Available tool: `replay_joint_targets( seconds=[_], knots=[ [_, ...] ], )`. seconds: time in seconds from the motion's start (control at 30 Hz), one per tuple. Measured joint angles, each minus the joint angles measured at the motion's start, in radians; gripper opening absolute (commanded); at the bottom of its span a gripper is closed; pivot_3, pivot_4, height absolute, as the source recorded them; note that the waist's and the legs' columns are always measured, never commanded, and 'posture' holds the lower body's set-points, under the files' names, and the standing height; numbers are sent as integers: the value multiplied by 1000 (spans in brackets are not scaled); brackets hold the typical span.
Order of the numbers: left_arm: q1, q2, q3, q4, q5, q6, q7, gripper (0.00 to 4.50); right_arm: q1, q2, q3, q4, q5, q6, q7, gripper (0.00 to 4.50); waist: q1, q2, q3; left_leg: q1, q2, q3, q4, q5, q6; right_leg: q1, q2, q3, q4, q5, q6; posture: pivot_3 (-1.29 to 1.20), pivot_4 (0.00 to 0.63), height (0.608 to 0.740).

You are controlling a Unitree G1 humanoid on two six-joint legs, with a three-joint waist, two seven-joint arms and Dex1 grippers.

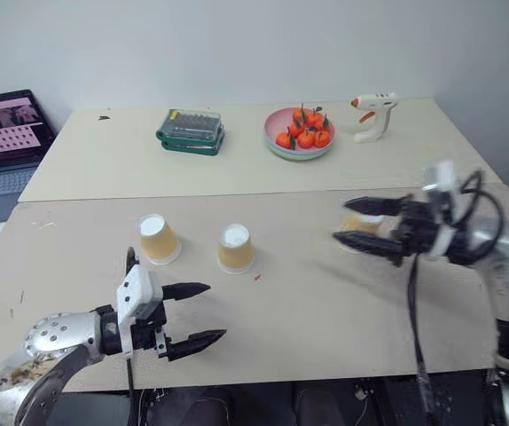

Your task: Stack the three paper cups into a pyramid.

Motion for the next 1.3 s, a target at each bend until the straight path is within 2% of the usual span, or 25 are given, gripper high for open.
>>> replay_joint_targets(
  seconds=[0.1, 0.2, 0.33, 0.43, 0.5, 0.83, 1.3],
  knots=[
    [-69, 6, -24, 43, -3, 1, -26, 4500, 86, -42, -57, 9, -30, -24, -44, 4465, 0, 0, 0, 0, 0, 3, 1, 0, 0, 1, 0, 0, 1, 1, -1, 0, 150, 725],
    [-128, 7, -63, 88, 10, -4, -65, 4500, 160, -57, -57, 74, -120, -93, -93, 4465, -3, 0, 0, 1, 1, 5, 3, 0, 0, 1, 0, 1, 1, 2, -1, 0, 150, 725],
    [-178, 5, -105, 133, 32, -8, -95, 4500, 183, -53, -39, 135, -199, -166, -148, 4465, -11, 0, 0, 5, 2, 11, 3, 0, 0, 3, 1, 6, 2, 4, -1, 0, 150, 725],
    [-207, 0, -117, 154, 37, -13, -107, 4500, 175, -28, -7, 155, -230, -213, -177, 4465, -14, -1, 0, 13, 6, 13, 3, -1, 1, 13, 4, 6, -1, 4, -1, 0, 150, 725],
    [-212, 0, -125, 164, 43, -22, -120, 4500, 152, -13, 34, 177, -244, -237, -190, 4465, -16, -1, 0, 16, 7, 15, 2, -2, 3, 19, 5, 8, -2, 3, 0, 0, 150, 725],
    [-184, 0, -128, 167, 48, -22, -109, 4500, -37, 29, 159, 293, -245, -261, -176, 4465, -29, -1, 0, 18, 9, 16, 2, -3, 4, 16, 8, 10, -2, 4, -1, 0, 150, 725],
    [-78, 8, -52, 78, 25, 1, -40, 4500, -110, 35, 209, 470, -286, -348, -133, 4465, -31, -1, 0, 18, 9, 16, 2, -3, 4, 16, 8, 11, -2, 4, -1, 0, 150, 725]
  ],
)
